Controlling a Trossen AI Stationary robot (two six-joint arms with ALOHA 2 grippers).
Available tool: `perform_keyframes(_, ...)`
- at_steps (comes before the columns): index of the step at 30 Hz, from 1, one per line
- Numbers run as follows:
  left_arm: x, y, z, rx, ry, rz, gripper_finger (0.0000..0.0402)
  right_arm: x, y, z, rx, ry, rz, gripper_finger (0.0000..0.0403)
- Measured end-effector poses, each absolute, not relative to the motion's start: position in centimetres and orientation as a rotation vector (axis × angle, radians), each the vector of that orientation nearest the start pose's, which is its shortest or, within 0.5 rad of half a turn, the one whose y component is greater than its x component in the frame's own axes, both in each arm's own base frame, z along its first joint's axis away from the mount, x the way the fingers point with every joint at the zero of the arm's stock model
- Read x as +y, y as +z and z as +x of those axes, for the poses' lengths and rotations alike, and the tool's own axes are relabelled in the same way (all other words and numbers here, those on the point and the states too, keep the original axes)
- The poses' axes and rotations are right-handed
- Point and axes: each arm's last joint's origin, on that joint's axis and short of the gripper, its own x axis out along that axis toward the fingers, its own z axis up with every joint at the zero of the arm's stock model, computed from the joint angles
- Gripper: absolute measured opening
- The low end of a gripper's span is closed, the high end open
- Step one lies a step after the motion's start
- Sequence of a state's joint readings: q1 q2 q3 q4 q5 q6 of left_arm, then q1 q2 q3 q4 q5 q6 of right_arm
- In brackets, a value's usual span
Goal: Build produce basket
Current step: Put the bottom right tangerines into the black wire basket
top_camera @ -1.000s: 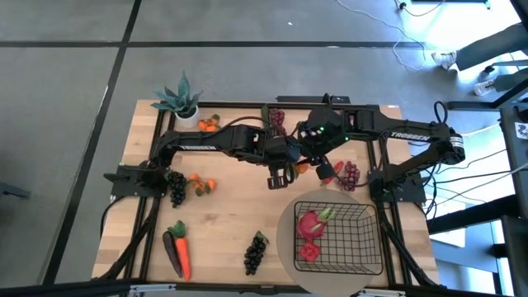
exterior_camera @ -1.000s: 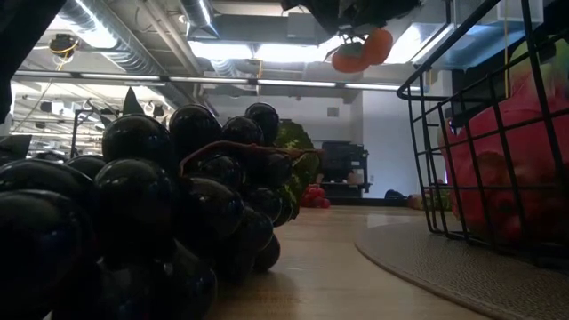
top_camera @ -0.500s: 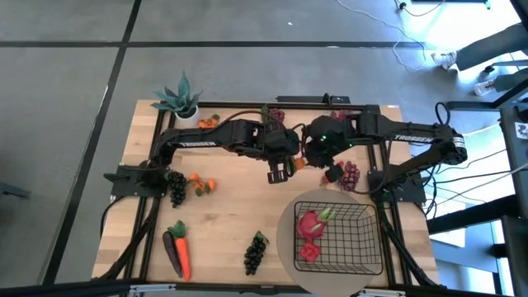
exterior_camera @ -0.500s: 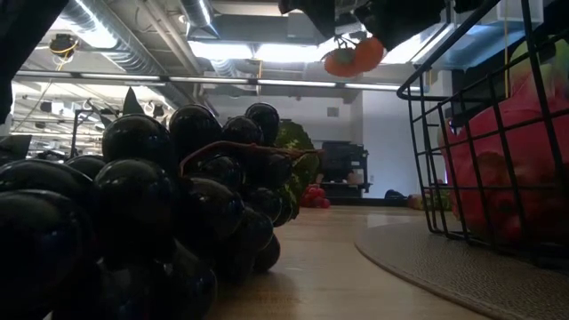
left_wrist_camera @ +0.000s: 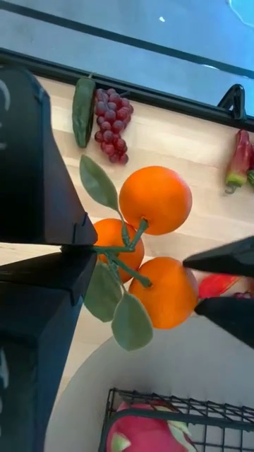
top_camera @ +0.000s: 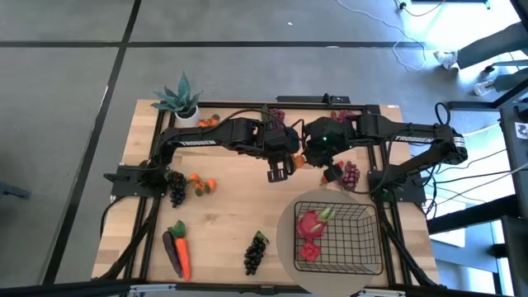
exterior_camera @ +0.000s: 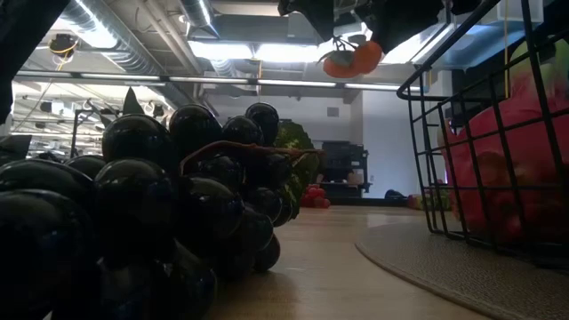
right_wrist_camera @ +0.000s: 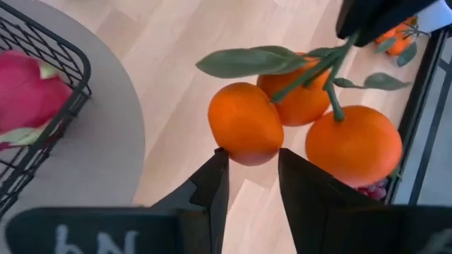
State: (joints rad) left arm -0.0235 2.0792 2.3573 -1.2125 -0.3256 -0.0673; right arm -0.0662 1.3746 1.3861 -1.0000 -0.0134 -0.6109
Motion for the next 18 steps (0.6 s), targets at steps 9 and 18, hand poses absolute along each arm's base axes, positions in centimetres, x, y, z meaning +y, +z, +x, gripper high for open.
perform_keyframes(9, 0.1, 38.2, 42.4, 0.915, 0.311, 0.098, 0.0, -1.5, 34.2, 26.8, 0.974, 0.279, -0.546, 0.0177)
perform_keyframes(18, 0.5, 38.3, 42.5, 0.904, 0.291, 0.073, 0.0, -0.2, 34.1, 27.2, 0.945, 0.346, -0.617, 0.0185)
